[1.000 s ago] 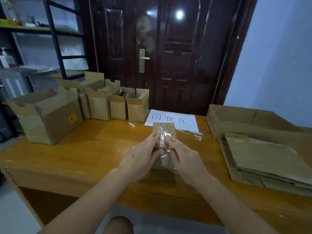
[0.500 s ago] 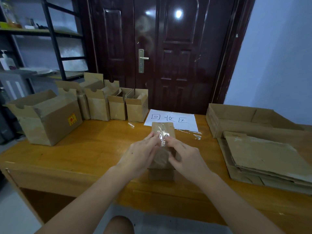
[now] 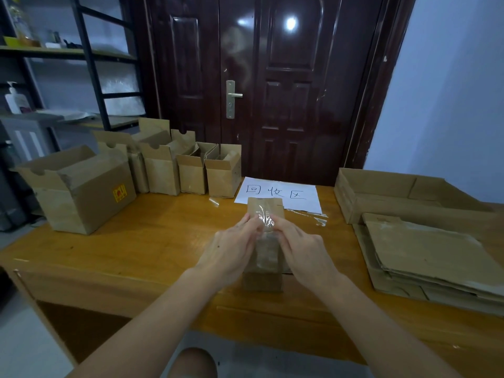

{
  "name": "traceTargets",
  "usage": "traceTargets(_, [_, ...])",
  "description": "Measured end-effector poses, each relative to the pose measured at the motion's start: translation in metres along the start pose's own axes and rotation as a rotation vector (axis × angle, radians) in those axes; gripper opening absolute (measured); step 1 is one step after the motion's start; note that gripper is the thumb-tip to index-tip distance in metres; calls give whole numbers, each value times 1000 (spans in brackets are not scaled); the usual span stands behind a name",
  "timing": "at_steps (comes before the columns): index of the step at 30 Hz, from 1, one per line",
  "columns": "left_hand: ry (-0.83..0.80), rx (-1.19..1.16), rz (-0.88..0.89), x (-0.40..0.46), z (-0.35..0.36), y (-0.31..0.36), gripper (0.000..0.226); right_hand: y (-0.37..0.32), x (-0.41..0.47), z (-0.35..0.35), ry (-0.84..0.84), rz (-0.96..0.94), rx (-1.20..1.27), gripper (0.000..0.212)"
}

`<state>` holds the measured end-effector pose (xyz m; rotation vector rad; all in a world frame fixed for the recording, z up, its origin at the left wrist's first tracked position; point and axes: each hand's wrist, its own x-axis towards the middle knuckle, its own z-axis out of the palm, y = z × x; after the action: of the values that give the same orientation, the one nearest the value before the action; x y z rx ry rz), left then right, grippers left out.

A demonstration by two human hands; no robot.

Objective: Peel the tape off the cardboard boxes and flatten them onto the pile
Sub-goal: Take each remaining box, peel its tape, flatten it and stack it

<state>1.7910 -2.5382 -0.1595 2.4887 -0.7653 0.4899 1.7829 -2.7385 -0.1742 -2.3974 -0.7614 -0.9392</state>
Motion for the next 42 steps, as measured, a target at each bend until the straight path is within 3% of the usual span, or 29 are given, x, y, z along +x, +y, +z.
traceTargets(11, [41,-135,-102,-1,-1,3,12,-3,-2,2,46,-17,-61,40])
traceTargets(15, [-89,-361,-125,-9,-9,-5,32,-2,-2,-1,40,-77,-127,30])
traceTargets(22, [-66,-160,-199,-14,-16,7,35,-9,-7,-5,0,-57,-89,20])
traceTargets(26, [-76,-180,-256,-5,-20,16,30,-10,-11,-11,-29,-76,-130,24])
traceTargets(29, [-134,-269,-267,5,-25,20,57,-19,-12,-15,12,-68,-236,22])
traceTargets(31, [-183,-166,-211,11,-27,21,62,-28,-8,-18,4,-58,-317,16])
traceTargets(34, [-185,-21,-142,15,-28,23,62,-31,6,-36,-176,-30,-344,32])
traceTargets(38, [-185,79,-109,7,-21,21,72,-5,26,-68,-487,145,-69,72])
traceTargets(40, [-170,203,-74,5,-15,27,87,10,37,-71,-574,198,-104,92])
traceTargets(42, [-118,291,-52,6,-11,34,83,19,43,-69,-679,248,-180,102])
